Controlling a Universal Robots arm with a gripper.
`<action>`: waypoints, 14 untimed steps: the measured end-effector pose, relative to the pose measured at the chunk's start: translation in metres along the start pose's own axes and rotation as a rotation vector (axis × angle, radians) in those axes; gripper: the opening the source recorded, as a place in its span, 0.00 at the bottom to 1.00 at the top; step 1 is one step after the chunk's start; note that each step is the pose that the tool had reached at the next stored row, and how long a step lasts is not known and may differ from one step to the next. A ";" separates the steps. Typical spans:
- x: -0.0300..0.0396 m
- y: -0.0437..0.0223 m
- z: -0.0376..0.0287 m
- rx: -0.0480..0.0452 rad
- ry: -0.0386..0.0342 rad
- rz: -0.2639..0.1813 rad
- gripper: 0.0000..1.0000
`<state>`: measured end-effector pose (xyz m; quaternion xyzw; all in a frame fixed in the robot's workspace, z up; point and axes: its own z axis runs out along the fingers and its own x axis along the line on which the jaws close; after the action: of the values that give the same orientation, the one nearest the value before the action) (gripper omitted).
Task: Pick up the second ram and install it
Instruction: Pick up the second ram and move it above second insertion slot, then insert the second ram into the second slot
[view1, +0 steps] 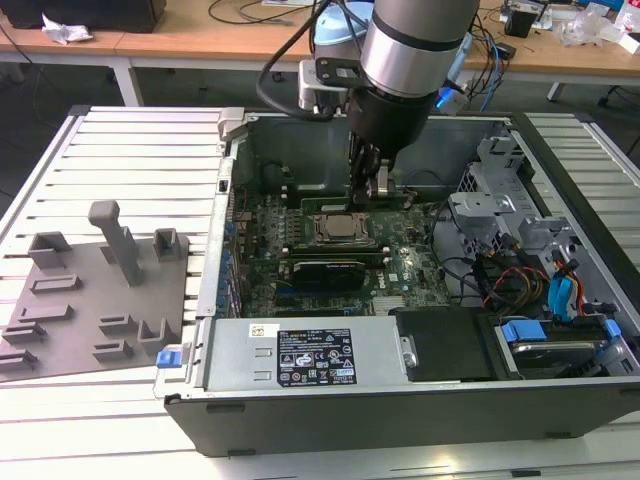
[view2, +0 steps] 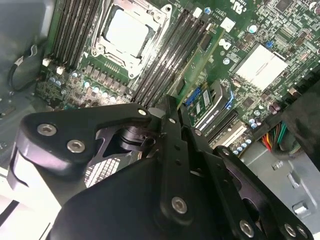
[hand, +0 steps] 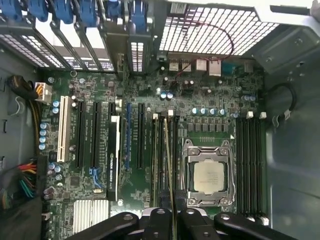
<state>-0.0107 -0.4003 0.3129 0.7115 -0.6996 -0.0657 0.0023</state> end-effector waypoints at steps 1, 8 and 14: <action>0.0001 -0.0009 0.0011 -0.0001 -0.0002 0.000 0.14; -0.0020 -0.0135 0.0129 -0.0017 -0.0018 0.002 0.14; -0.0043 -0.0136 0.0132 -0.0018 -0.0010 0.001 0.14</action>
<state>0.0015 -0.3946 0.2989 0.7109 -0.7001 -0.0667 0.0026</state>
